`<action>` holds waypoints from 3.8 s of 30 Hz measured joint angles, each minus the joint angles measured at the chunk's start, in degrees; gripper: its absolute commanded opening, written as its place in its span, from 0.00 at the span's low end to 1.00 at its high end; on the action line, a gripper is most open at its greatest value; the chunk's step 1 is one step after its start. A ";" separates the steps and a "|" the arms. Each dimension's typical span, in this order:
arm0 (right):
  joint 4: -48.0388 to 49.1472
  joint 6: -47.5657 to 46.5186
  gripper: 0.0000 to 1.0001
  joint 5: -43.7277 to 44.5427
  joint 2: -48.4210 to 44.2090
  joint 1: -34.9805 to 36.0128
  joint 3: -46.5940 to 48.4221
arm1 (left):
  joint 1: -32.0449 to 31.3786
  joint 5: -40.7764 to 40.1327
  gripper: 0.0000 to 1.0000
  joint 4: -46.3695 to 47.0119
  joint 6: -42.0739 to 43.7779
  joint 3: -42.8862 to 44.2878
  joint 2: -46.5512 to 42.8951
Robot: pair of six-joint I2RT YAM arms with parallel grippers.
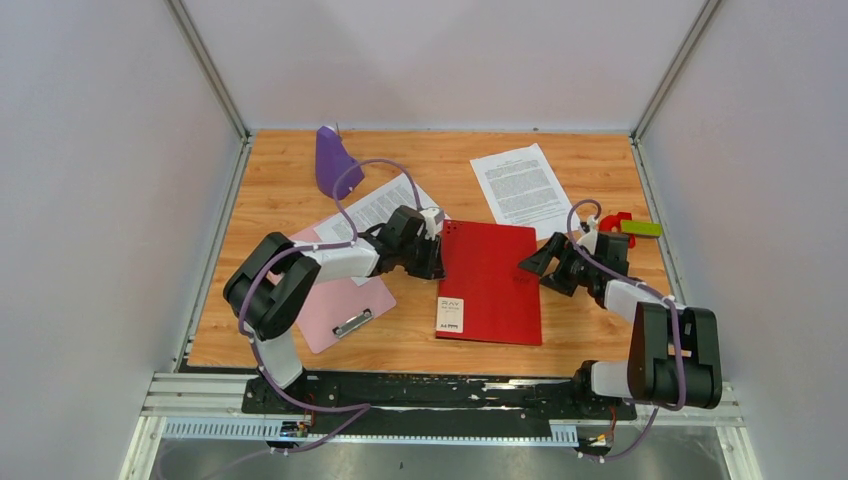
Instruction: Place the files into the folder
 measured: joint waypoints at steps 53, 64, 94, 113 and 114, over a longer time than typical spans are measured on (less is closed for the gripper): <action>-6.95 5.07 0.54 -15.32 -14.69 5.51 5.86 | 0.04 14.88 0.58 4.48 -3.93 0.09 2.40; -7.30 7.04 0.72 -17.57 -21.00 8.22 6.91 | 0.02 13.16 0.62 1.92 -2.80 0.74 1.29; 11.89 15.67 0.53 -11.47 -14.03 29.68 12.37 | 5.09 7.82 0.80 -28.55 -3.65 27.80 -13.70; 16.72 15.85 0.78 -10.51 -9.73 33.62 12.61 | 4.98 4.35 0.72 -39.17 1.73 33.42 -10.23; 15.39 15.30 0.79 -10.54 -9.73 33.62 12.96 | 4.96 3.63 0.71 -40.06 2.14 34.10 -10.08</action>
